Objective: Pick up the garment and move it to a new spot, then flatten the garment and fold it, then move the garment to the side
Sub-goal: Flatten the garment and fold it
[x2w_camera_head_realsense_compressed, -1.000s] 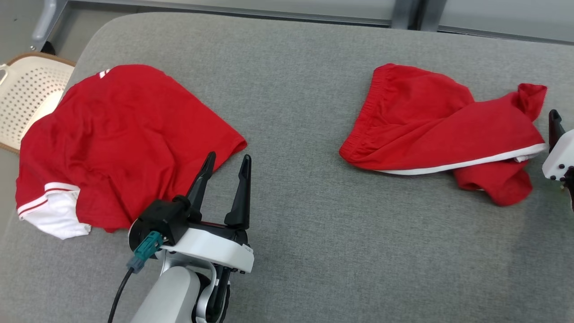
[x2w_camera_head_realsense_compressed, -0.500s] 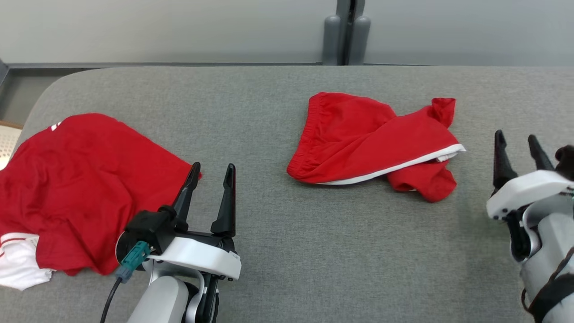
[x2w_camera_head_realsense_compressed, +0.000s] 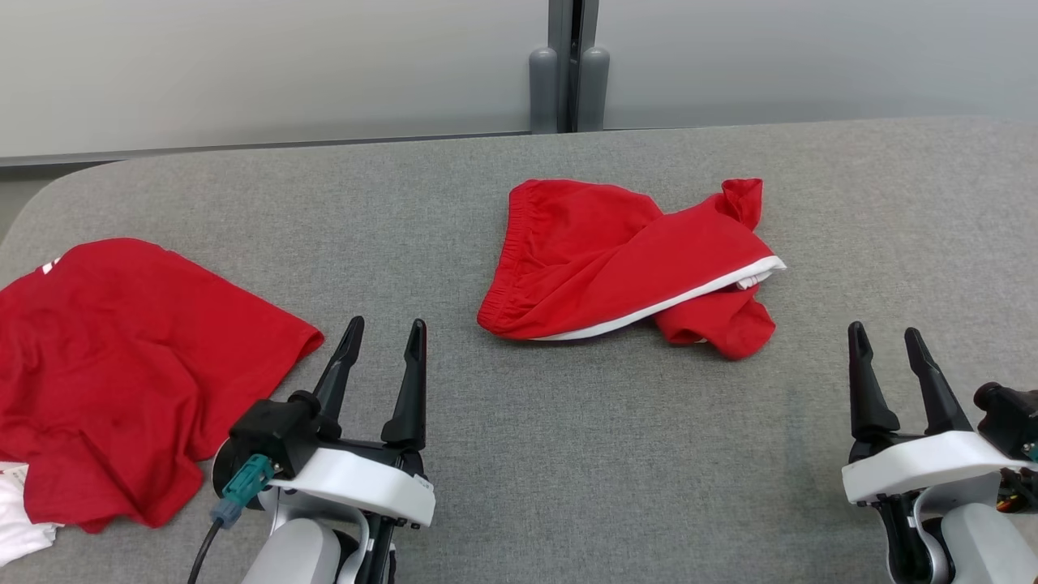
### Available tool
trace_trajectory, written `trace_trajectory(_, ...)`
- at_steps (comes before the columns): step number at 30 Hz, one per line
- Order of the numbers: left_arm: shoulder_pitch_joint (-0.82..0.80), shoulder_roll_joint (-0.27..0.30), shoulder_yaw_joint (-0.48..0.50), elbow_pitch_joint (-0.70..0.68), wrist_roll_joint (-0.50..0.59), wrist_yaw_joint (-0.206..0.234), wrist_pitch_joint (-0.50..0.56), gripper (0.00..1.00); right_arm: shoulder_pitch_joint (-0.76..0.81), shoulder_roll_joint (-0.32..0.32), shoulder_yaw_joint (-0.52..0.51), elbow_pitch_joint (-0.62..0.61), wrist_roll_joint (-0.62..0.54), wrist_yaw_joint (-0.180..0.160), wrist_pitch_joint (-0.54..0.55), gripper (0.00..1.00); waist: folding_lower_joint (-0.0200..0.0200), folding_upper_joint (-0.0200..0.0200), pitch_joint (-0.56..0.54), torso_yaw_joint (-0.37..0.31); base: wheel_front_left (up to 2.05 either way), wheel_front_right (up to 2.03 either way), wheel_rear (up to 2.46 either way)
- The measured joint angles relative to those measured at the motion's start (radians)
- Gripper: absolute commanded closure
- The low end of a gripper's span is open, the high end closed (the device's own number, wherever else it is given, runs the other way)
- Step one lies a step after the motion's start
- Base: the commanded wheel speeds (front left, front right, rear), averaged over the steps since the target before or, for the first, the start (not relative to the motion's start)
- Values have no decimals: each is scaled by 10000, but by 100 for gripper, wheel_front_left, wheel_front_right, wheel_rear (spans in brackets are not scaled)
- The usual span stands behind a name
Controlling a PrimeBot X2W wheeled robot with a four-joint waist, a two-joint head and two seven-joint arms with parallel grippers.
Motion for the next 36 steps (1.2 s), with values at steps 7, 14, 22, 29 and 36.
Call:
trace_trajectory(7, -119, 2, -121, 48, 25, -56, 0, 0, -221, -44, -2, 140, 146, 0, 186, 0, -1, 0, 172, 246, 0, 0, 0)
trace_trajectory(14, -234, 6, -272, 77, 27, -59, 0, 0, -1196, -205, -180, 1174, 550, 0, 968, 0, 0, 0, 481, 695, 0, 0, 0)
trace_trajectory(22, -463, 10, -422, 10, 4, -44, 0, 0, -2202, -663, -56, 2284, 819, 0, 1486, 0, 0, 0, 1039, 1371, 0, 0, 0)
trace_trajectory(29, -491, 4, -454, -19, -4, -33, 0, 0, -2651, -924, 368, 2941, 792, 0, 1461, 0, -1, 0, 1386, 1804, 0, 0, 0)
trace_trajectory(36, -617, 4, -433, -23, -8, 27, 0, 0, -3247, -1446, 796, 3425, -366, 2, 807, 100, -1, 0, 1478, 1844, 0, 0, 0)
